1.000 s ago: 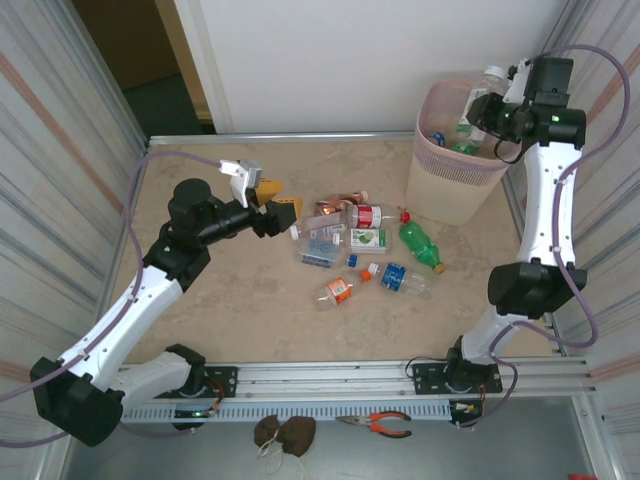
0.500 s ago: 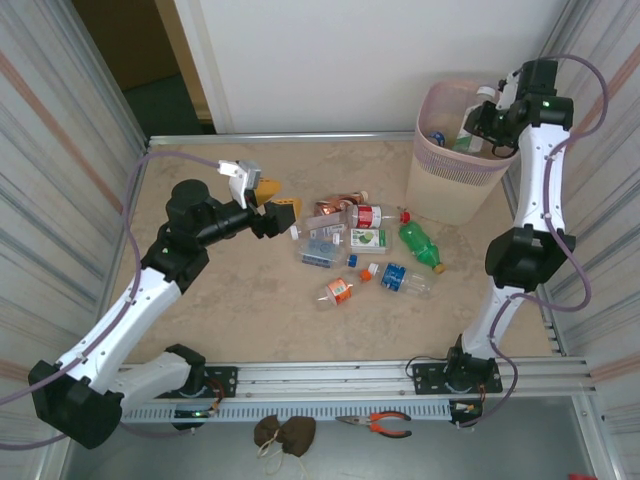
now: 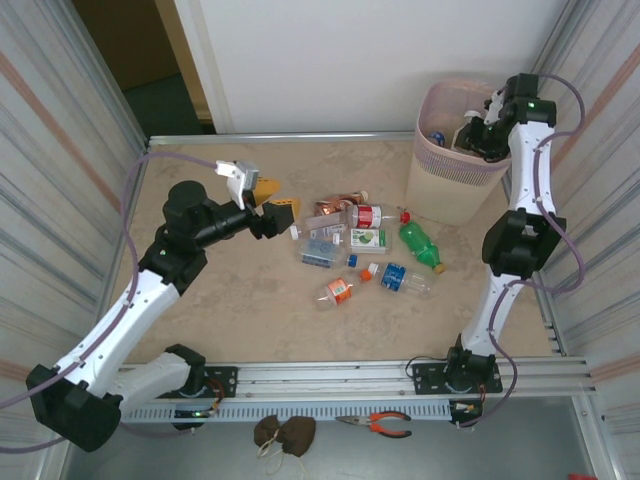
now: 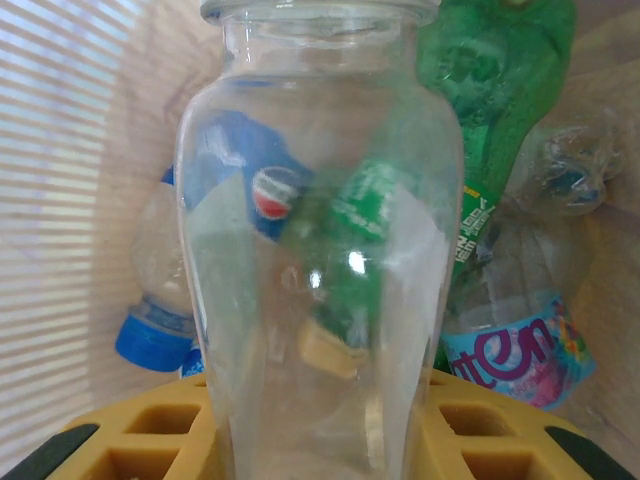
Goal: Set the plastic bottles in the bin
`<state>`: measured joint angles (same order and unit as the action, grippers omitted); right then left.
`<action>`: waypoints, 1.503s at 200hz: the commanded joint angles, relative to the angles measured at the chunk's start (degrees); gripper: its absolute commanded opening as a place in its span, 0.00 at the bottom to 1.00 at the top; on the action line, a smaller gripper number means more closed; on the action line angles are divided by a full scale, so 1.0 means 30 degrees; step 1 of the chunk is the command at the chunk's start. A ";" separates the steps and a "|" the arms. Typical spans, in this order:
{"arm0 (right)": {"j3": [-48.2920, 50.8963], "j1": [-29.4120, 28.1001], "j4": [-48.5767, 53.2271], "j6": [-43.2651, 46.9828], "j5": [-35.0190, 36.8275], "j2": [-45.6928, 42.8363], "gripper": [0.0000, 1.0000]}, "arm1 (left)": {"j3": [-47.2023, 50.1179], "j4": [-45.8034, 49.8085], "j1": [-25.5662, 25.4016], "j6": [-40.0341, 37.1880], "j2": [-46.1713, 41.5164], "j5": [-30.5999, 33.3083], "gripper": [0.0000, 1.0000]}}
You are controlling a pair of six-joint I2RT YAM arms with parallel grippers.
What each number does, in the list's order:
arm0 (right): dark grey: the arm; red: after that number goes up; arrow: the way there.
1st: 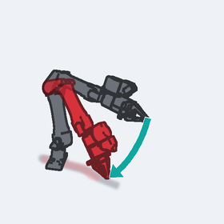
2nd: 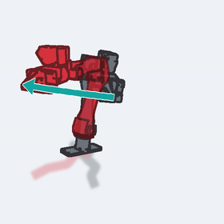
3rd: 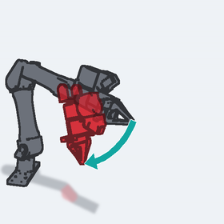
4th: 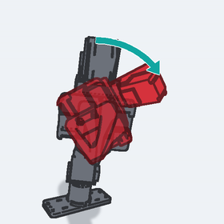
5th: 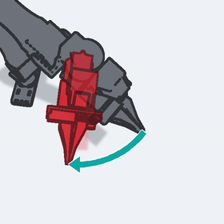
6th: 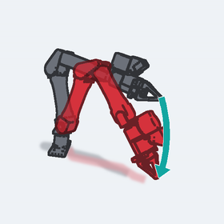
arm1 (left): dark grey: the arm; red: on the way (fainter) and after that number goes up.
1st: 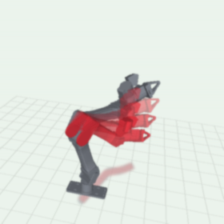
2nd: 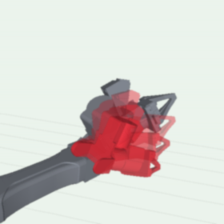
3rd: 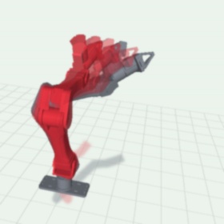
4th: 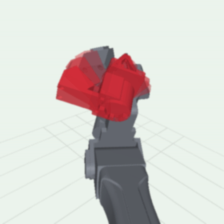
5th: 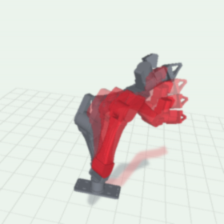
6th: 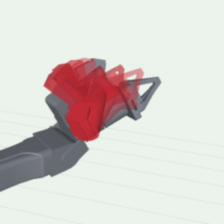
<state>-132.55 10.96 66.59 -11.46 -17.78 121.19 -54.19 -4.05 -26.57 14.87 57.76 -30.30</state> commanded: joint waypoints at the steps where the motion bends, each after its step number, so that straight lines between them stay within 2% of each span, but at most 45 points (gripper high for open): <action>1: -0.0113 0.0000 0.0334 0.0364 -0.0474 0.0581 0.33 | 0.0175 0.0033 0.0184 -0.0029 -0.0597 0.0213 0.82; 64: 0.0475 0.0067 0.0501 0.0481 -0.0373 0.1609 0.37 | 0.0215 0.0150 0.0184 0.0022 -0.0751 0.0301 0.82; 127: 0.0459 -0.0207 0.0540 0.0350 0.2297 0.0158 0.58 | 0.0340 -0.0143 0.0184 0.0336 -0.0640 0.0236 0.82; 225: 0.0428 -0.0547 0.1006 0.0796 0.5364 -0.2244 0.67 | 0.0227 0.0861 0.0184 0.0396 -0.0397 0.0005 0.82; 300: 0.0860 -0.0681 0.1110 0.0905 0.5912 -0.4318 0.67 | -0.0906 0.3865 -0.0637 -0.1199 0.1848 0.0042 0.76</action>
<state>-131.04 9.23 68.18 -9.78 -1.98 112.62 -54.28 3.53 -26.89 14.35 61.69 -30.30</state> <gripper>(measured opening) 0.671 0.765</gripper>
